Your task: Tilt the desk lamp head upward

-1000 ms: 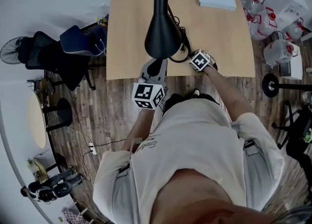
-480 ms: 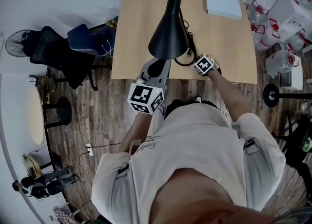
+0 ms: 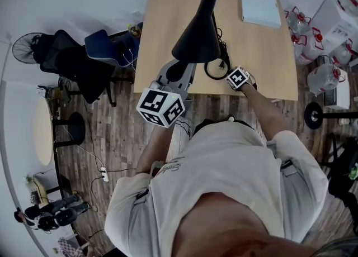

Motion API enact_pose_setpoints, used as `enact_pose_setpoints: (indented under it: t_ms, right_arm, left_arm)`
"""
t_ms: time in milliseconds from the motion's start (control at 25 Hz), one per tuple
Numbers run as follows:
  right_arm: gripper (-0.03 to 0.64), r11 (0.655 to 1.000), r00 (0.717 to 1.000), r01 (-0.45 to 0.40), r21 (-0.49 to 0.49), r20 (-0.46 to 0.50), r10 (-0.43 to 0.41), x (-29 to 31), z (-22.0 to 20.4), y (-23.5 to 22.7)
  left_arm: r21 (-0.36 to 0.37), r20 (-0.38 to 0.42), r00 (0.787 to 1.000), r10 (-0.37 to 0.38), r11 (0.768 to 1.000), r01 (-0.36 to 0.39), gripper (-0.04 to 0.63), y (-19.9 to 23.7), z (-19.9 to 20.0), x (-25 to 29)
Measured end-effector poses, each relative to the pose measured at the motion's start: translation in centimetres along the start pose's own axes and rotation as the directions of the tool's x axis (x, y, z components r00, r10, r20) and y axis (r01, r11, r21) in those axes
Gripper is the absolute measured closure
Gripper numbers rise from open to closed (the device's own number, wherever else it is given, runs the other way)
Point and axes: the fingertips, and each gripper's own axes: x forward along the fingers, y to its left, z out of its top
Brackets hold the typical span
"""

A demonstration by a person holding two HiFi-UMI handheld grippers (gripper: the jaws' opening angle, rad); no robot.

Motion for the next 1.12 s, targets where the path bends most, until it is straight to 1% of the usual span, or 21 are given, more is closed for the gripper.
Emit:
enact_pose_setpoints:
  t_ms: [280,440,520,600,680,720,840,880,920,1000,1040,1120]
  right_arm:
    - [0.621,1.0,1.0,0.015,0.011,0.001,-0.015,-0.2,0.1,0.0]
    - [0.621,0.999,1.0,-0.002,0.04,0.003,0.002,0.0,0.0,0.0]
    - [0.621,0.998,1.0,-0.02,0.061,-0.021,0.021,0.2,-0.7,0.0]
    - [0.623,0.998,0.998,-0.031,0.059,-0.044,0.034,0.4,-1.5,0.1]
    - [0.623,0.997,0.999,-0.02,0.078,-0.024,0.022,0.4,-1.6,0.0]
    - [0.623,0.997,1.0,-0.01,0.074,-0.017,0.011,0.3,-1.5,0.1]
    - [0.623,0.998,0.999,0.016,-0.058,-0.049,-0.019,0.1,-1.1,0.6]
    - [0.623,0.998,0.998,0.02,-0.066,-0.064,-0.025,0.1,-1.2,0.5]
    - [0.623,0.999,0.997,0.019,-0.041,-0.068,-0.021,0.2,-1.3,0.3]
    - [0.623,0.998,0.999,-0.021,0.062,-0.042,0.023,0.4,-1.3,0.1]
    - [0.623,0.992,0.999,-0.043,0.118,-0.024,0.046,0.4,-1.2,0.0]
    - [0.623,0.977,0.997,-0.067,0.205,0.049,0.058,-0.2,-0.3,-0.5]
  left_arm:
    - [0.013,0.036,0.999,-0.026,1.0,0.026,0.58,-0.3,3.2,0.1]
    - [0.038,0.066,0.997,-0.034,0.999,0.032,0.58,-0.4,5.6,0.5]
    - [0.053,0.078,0.996,-0.034,0.998,0.03,0.58,-0.4,6.6,0.7]
    - [0.065,0.08,0.996,-0.026,0.998,0.021,0.58,-0.2,7.2,1.1]
    - [0.075,0.073,0.997,-0.012,0.997,0.006,0.58,0.3,7.6,1.5]
    - [0.079,0.069,0.998,-0.006,0.997,0.0,0.58,0.5,7.7,1.6]
    - [0.081,0.063,0.998,0.0,0.997,-0.005,0.58,1.0,8.0,1.5]
    - [0.08,0.063,0.998,0.0,0.997,-0.005,0.58,0.9,8.0,1.5]
    - [0.08,0.064,0.998,-0.001,0.997,-0.004,0.58,0.9,8.0,1.5]
    - [0.08,0.065,0.998,-0.001,0.997,-0.004,0.58,0.8,7.9,1.5]
    - [0.08,0.065,0.998,0.0,0.997,-0.005,0.58,0.8,8.0,1.5]
    - [0.077,0.064,0.998,0.001,0.997,-0.006,0.58,0.8,8.0,1.5]
